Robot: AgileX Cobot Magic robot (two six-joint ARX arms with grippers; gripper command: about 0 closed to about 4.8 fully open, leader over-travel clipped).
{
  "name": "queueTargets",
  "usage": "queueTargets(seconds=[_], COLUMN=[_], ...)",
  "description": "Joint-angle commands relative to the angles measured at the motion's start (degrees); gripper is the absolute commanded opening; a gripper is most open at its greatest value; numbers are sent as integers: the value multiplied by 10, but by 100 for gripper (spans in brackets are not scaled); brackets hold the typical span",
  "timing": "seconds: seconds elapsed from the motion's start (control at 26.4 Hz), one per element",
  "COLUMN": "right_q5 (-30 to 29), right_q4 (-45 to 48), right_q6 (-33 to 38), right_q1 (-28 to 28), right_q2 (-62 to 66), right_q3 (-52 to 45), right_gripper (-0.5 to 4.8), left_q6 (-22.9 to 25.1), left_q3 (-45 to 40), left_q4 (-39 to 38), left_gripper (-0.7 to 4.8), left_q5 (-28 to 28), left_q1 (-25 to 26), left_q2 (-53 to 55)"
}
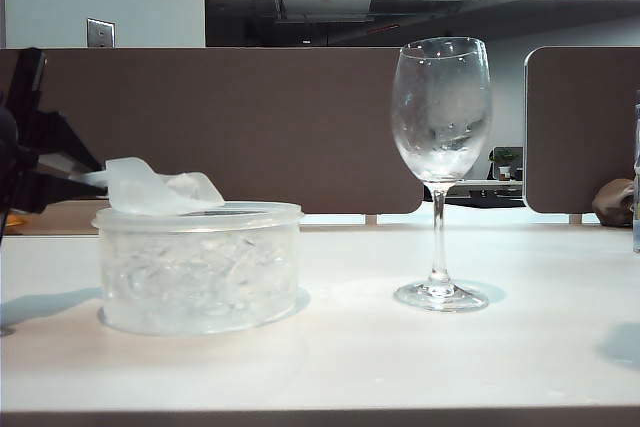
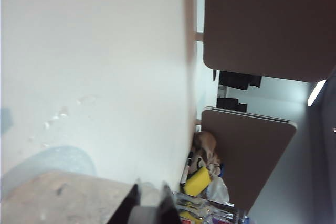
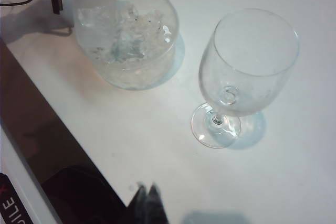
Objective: Pick up an ice shovel filled with ice cubes and pour the ice from the shovel into the glass.
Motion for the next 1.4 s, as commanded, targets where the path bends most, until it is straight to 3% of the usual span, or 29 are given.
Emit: queueTargets(seconds=[0.04,0.42,0.76,0.91,1.02,1.4], right_q5=[-2,-2,-2,-2,-2,-2], right_q4=[6,6,6,6,6,6], right_q6=[0,0,0,0,0,0], right_q1=[0,0,0,0,0,0], right_q2=[-1,-1,-1,-1,-1,0], right_q3=[2,2,2,2,2,2], right_gripper=[0,0,0,0,0,0], left_q6=[-14,-14,-25,-21,-19,32], left_q3=[1,11,96,142,157,258], left_q4=[24,63,61,-7,-18,-124], left_gripper=[-6,-6,-6,-6,-6,-6], left_q5=[3,7,23,7,-10,-38], left_q1=[0,0,-10,-19,-26,-50], left_q2=[-1,-1,-5,-10,-11,-11])
